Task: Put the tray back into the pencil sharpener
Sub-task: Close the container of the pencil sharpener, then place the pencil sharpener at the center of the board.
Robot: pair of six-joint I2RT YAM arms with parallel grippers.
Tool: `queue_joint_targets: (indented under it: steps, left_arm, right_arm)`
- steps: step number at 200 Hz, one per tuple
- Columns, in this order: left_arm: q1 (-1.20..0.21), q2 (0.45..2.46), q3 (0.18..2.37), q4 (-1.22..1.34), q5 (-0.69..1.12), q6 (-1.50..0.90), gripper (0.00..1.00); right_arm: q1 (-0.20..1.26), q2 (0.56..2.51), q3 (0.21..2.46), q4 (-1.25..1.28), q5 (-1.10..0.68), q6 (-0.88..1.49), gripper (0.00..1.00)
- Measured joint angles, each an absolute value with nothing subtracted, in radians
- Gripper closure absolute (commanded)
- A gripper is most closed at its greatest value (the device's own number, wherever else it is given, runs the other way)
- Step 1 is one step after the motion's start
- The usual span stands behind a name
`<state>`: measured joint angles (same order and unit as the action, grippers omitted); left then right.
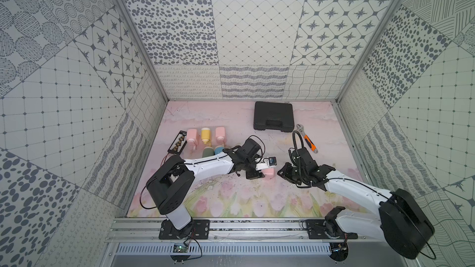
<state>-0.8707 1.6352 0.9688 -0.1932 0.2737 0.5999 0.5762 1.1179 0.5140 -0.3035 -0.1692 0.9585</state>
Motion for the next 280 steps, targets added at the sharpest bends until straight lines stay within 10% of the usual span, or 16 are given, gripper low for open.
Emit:
queue_joint_targets:
  steps: [151, 280]
  left_arm:
    - [-0.862, 1.719, 1.302, -0.677, -0.333, -0.526, 1.0]
    - [-0.79, 1.845, 1.345, -0.817, -0.443, -0.898, 0.89]
  right_arm:
    - [0.5, 0.96, 0.464, -0.436, -0.029, 0.992, 0.72]
    - [0.5, 0.96, 0.464, -0.448, -0.041, 0.991, 0.72]
